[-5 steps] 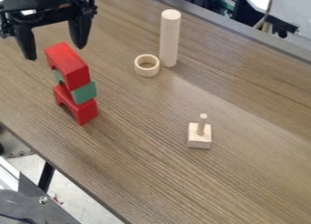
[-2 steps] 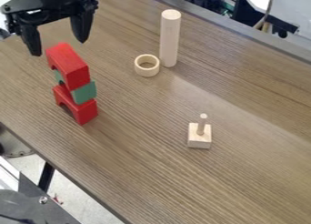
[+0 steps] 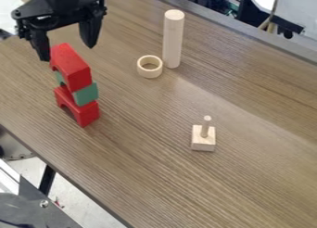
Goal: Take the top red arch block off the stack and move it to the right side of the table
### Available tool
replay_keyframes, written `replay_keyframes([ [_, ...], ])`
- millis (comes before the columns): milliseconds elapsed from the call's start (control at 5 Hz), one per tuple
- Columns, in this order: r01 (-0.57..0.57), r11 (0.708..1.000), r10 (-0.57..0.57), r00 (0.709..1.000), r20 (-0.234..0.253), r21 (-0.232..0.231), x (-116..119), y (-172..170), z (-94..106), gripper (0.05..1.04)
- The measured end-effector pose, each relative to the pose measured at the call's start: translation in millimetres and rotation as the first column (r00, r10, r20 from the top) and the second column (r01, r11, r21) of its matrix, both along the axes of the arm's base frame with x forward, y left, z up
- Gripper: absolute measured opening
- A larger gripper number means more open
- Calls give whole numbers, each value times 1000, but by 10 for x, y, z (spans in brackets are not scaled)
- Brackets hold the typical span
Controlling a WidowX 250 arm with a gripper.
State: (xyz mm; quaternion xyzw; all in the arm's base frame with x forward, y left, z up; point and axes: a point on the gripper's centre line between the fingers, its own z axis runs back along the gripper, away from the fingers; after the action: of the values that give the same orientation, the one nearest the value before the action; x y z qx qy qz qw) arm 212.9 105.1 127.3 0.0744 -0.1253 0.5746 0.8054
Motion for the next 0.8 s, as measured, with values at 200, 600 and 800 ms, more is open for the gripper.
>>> replay_keyframes([
  [200, 3, 1000, -3, 1000, -3, 4, 29, -5, -44, 1000],
  [600, -1, 1000, 1, 998, -60, -3, 25, -28, -169, 1000],
  [800, -2, 1000, 1, 997, -75, -5, 17, -27, -194, 1000],
])
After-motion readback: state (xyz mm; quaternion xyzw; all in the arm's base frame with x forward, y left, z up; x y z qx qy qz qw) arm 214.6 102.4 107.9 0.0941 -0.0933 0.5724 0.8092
